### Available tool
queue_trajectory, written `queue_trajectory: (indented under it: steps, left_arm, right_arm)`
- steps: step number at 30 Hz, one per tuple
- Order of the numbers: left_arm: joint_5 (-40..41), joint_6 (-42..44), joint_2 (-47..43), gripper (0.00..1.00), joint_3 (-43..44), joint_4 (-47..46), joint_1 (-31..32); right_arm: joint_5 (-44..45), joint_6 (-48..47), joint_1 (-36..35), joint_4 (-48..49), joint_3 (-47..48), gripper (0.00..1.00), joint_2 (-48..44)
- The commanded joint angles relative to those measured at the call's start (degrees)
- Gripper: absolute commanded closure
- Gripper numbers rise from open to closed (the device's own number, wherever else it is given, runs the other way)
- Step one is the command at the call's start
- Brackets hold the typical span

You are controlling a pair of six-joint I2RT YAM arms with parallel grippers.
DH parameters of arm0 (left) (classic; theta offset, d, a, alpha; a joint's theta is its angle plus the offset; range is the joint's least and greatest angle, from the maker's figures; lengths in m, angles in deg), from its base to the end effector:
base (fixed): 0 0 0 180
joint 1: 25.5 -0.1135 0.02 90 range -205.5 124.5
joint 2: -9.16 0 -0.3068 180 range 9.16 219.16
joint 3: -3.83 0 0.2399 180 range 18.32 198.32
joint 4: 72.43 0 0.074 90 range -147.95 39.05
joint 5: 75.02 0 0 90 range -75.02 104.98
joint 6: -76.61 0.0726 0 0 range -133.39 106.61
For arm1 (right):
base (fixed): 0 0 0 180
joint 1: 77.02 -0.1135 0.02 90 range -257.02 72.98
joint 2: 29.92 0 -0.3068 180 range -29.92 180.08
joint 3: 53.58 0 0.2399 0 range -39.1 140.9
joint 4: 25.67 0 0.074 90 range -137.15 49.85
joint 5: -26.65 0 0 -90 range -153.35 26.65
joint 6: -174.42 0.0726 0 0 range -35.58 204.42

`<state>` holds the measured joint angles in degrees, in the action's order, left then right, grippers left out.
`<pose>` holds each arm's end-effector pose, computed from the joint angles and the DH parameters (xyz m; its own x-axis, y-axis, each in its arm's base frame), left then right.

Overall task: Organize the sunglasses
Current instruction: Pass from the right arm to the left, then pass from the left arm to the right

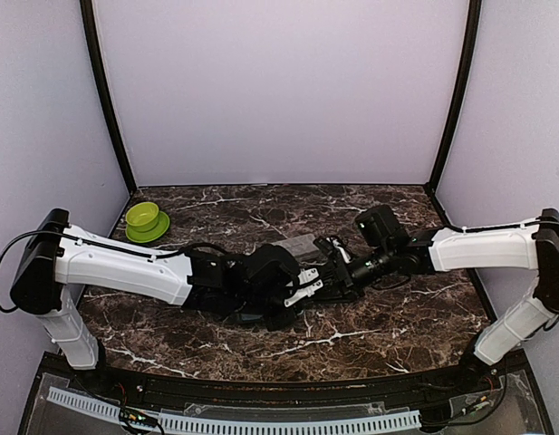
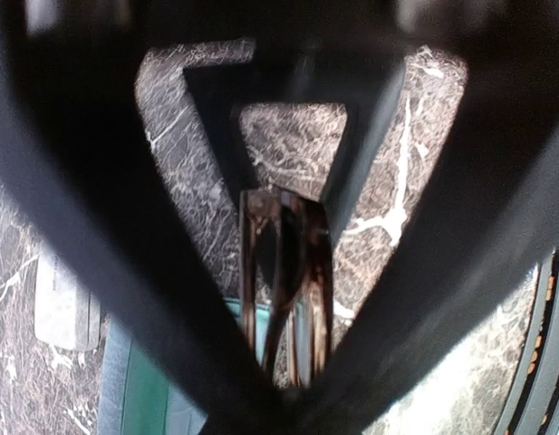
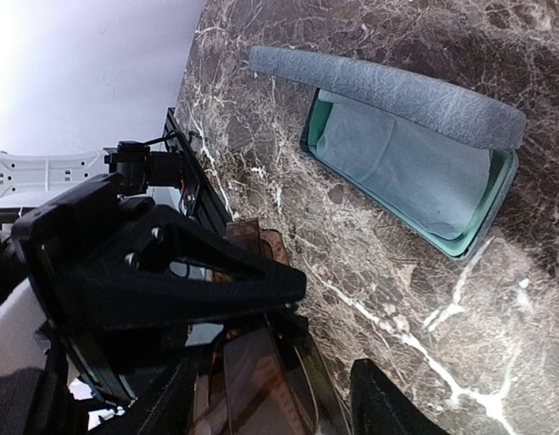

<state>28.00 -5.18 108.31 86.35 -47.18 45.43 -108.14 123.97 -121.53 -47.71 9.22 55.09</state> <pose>0.1482 -0.3788 0.2511 -0.0922 0.6926 -0.7154 0.8883 0.3819 0.2552 0.1819 0.2505 0.2409 -0.9296 -0.2802 -0.2393 -0.3443 0.4289 0.8352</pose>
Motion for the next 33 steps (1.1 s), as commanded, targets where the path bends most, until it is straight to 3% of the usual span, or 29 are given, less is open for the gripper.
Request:
queue_trajectory:
  steps: [1,11,18,23,27,33]
  left_arm:
    - [-0.60,-1.37,-4.05,0.79,-1.94,0.94,-0.99]
    - [-5.67,-4.80,-7.64,0.80,-5.15,-0.50,-3.58]
    - [-18.43,-11.58,-11.48,0.81,-6.77,1.48,-8.93]
    - [-25.83,-14.61,-15.02,0.81,-8.73,1.47,-12.11]
    - [-27.38,-20.86,-18.63,0.81,-11.53,-4.27,-15.24]
    - [-23.60,-34.97,-21.59,0.79,-17.88,-21.23,-16.97]
  right_arm:
    - [1.52,-2.71,1.41,-2.67,0.15,0.38,-2.07]
    - [3.25,-6.81,4.10,-5.94,-1.39,0.31,-4.57]
    - [13.23,-13.10,5.14,-8.40,-0.02,0.31,-8.12]
    - [12.92,-14.71,4.92,-4.18,0.18,0.31,-8.11]
    - [13.78,-13.06,3.27,2.66,-1.30,0.30,-8.70]
    - [20.78,-5.74,-3.01,14.27,-4.57,0.26,-8.02]
